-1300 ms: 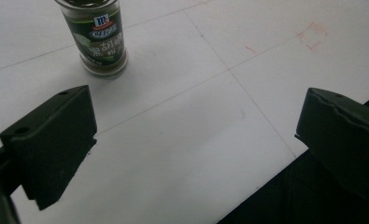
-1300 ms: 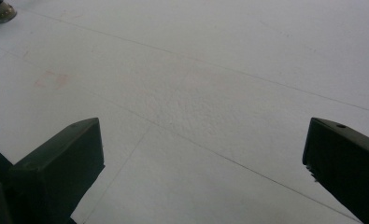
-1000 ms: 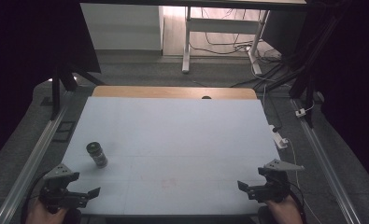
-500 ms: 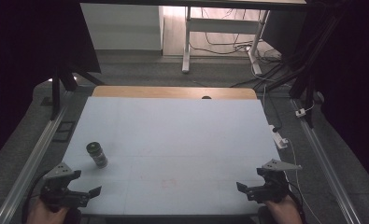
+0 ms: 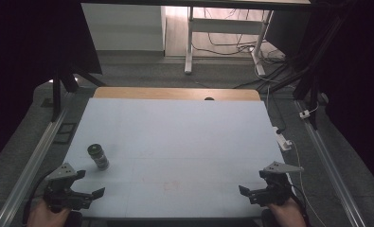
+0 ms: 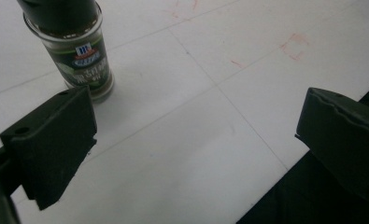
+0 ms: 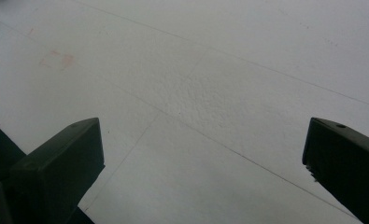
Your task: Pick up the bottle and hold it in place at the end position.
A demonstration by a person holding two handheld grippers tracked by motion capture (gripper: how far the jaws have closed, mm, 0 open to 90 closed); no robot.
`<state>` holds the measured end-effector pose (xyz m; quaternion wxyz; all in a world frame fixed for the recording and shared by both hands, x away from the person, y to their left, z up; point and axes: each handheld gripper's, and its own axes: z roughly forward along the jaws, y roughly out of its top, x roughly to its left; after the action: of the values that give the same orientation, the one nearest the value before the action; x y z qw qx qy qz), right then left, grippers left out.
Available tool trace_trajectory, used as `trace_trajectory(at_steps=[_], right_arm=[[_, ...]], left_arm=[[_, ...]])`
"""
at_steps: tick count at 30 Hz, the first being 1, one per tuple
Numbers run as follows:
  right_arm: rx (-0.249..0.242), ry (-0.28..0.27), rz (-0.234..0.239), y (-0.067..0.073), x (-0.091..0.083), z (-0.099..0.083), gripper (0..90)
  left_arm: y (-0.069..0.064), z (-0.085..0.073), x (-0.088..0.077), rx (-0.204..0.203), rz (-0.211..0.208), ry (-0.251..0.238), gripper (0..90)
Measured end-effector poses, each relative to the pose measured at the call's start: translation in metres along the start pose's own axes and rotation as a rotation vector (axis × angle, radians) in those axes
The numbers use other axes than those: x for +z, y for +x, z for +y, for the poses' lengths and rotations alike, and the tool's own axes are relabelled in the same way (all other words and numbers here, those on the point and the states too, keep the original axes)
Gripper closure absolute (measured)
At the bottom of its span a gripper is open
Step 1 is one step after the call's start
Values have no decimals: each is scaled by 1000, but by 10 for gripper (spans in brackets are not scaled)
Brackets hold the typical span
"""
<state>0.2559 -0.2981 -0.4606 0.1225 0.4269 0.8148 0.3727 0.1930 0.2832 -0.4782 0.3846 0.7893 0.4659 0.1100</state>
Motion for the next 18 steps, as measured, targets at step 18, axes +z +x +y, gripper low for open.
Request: trace_trajectory(at_steps=[18], right_arm=[[-13,15,1,2,1,1,0]], left_arm=[[10,8,14,-34,56,-17,0]])
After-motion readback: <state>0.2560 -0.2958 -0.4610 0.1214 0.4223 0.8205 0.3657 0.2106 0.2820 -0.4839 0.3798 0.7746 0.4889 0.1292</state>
